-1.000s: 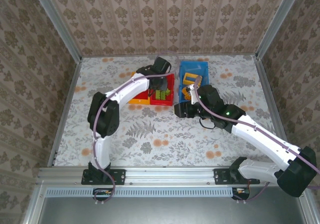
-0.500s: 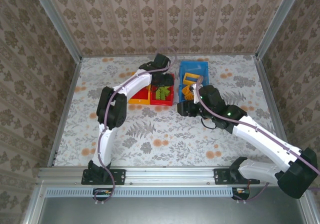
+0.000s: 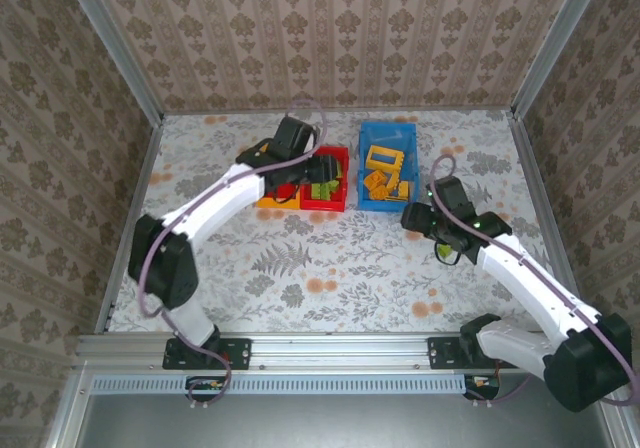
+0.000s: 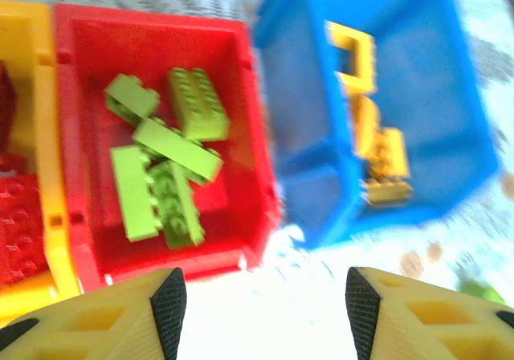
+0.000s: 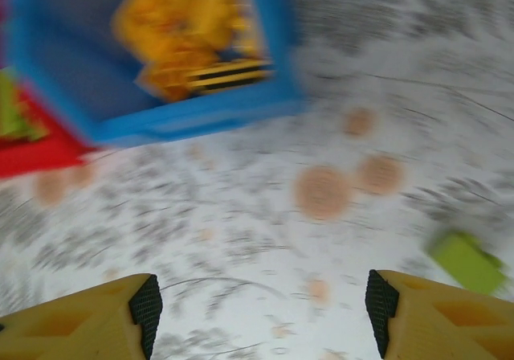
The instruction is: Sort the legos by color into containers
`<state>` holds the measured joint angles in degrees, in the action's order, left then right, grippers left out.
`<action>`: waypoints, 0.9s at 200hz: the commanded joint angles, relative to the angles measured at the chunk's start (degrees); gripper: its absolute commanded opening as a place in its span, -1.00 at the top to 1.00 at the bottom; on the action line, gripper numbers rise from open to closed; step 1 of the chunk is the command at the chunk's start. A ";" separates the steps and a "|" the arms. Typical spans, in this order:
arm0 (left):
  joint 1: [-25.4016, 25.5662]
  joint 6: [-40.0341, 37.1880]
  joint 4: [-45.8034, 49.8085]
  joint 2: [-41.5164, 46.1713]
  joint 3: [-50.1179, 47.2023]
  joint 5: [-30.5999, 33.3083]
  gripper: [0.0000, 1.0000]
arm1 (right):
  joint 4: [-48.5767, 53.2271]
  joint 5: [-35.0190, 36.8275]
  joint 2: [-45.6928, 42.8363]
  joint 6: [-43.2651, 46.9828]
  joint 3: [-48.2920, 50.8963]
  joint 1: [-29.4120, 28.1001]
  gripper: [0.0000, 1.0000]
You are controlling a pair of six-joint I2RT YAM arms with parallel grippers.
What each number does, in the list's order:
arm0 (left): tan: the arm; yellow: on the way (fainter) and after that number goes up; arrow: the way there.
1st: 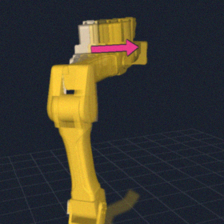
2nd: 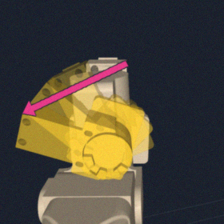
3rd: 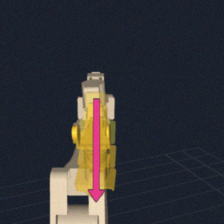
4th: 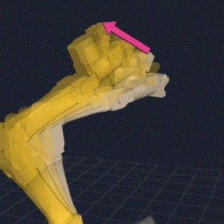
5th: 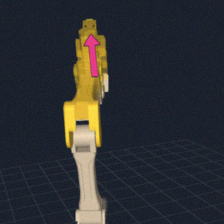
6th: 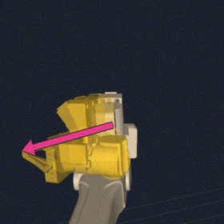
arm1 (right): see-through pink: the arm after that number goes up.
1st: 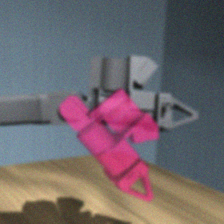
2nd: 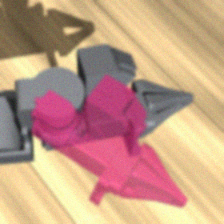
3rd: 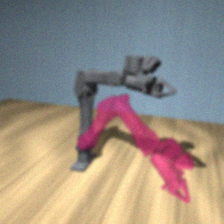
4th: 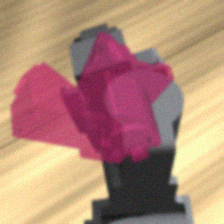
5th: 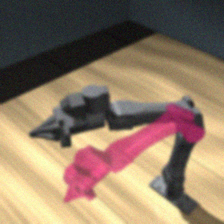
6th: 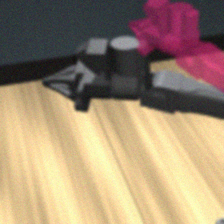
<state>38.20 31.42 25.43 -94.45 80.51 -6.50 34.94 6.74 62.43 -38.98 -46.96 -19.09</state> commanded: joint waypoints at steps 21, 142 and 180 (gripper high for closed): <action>7.40 -8.74 -5.15 14.02 -11.21 -8.07 -0.27 | 8.39 1.44 8.06 -10.06 1.74 6.03 -0.47; 14.55 -9.10 -4.04 19.74 -17.71 -5.25 -0.31 | -3.82 -6.11 19.31 -12.92 6.79 15.47 -0.24; 14.59 -9.69 -3.40 19.47 -17.10 -5.02 -0.31 | -5.85 -6.81 19.92 -12.28 7.06 16.01 0.11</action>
<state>52.47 23.24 22.02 -74.98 62.50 -12.16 30.87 1.37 82.04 -51.42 -40.25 -3.42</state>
